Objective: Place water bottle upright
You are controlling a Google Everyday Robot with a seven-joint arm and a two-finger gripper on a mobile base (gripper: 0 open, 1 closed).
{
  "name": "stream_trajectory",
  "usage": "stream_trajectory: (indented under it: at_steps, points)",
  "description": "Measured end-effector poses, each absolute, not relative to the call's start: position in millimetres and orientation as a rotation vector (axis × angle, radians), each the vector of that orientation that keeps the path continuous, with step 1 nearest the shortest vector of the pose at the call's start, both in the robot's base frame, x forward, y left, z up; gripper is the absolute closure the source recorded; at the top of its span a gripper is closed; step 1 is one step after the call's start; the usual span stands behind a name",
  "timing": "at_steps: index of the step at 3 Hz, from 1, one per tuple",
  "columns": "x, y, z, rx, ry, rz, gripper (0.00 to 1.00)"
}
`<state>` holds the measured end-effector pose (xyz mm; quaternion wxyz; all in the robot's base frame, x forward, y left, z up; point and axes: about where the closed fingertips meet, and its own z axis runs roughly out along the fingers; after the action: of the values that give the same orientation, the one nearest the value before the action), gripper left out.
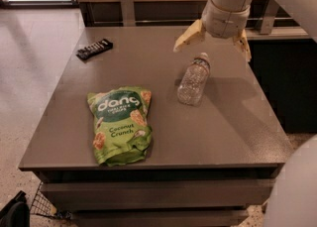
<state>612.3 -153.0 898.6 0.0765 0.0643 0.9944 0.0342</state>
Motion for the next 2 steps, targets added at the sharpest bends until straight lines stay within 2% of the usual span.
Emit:
stream_trajectory:
  at_steps: [2]
  points:
    - [622.1,-134.1,871.9,0.34,3.031,0.19,0.0]
